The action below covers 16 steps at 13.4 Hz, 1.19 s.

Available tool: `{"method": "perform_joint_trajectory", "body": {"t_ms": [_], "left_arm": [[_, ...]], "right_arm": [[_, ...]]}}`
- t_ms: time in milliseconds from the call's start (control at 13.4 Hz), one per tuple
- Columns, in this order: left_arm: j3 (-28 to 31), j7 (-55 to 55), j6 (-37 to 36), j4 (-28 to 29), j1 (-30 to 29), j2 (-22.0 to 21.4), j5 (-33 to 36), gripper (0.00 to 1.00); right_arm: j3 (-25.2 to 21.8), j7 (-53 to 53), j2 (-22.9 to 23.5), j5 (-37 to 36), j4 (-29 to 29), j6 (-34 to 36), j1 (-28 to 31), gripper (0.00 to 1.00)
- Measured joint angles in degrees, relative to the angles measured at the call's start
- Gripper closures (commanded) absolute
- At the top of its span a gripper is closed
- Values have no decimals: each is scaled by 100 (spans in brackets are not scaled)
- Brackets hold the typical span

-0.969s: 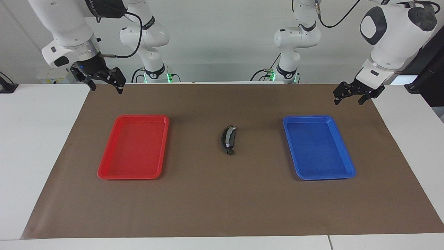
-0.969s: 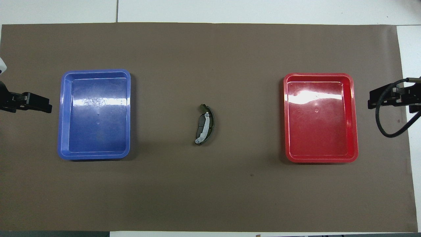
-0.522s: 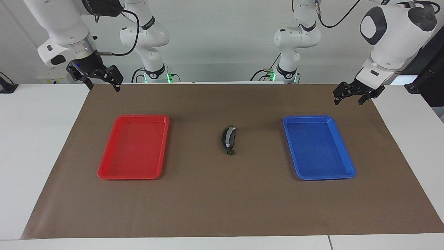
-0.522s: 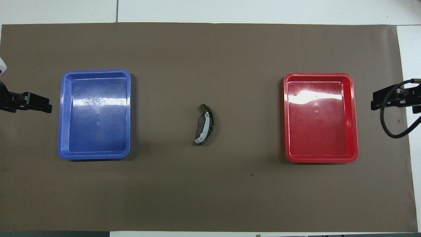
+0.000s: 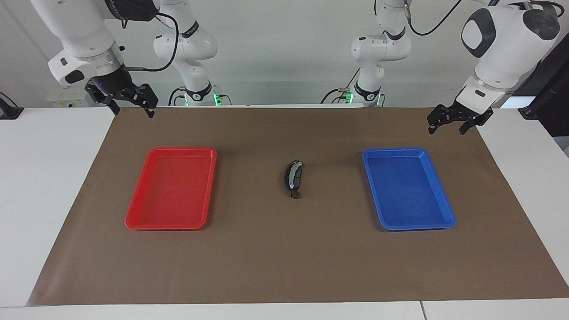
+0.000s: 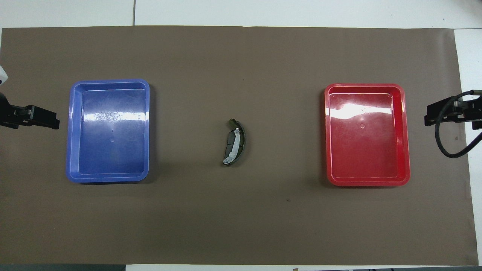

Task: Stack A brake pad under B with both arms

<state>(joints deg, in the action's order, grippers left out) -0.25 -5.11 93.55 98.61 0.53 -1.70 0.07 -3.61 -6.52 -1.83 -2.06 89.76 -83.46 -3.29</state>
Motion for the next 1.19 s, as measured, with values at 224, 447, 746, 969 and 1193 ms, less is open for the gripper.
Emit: {"method": "perform_joint_trajectory", "body": {"t_ms": [224,447,746,969,1193], "left_arm": [[0,0,0,0,0,0,0,0],[0,0,0,0,0,0,0,0],[0,0,0,0,0,0,0,0],[0,0,0,0,0,0,0,0],[0,0,0,0,0,0,0,0]], "right_arm": [[0,57,1,0,0,0,-1,1],[0,68,1,0,0,0,-1,1],[0,69,2,0,0,0,-1,1],[0,70,4,0,0,1,-1,1],[0,70,4,0,0,1,-1,1]]}}
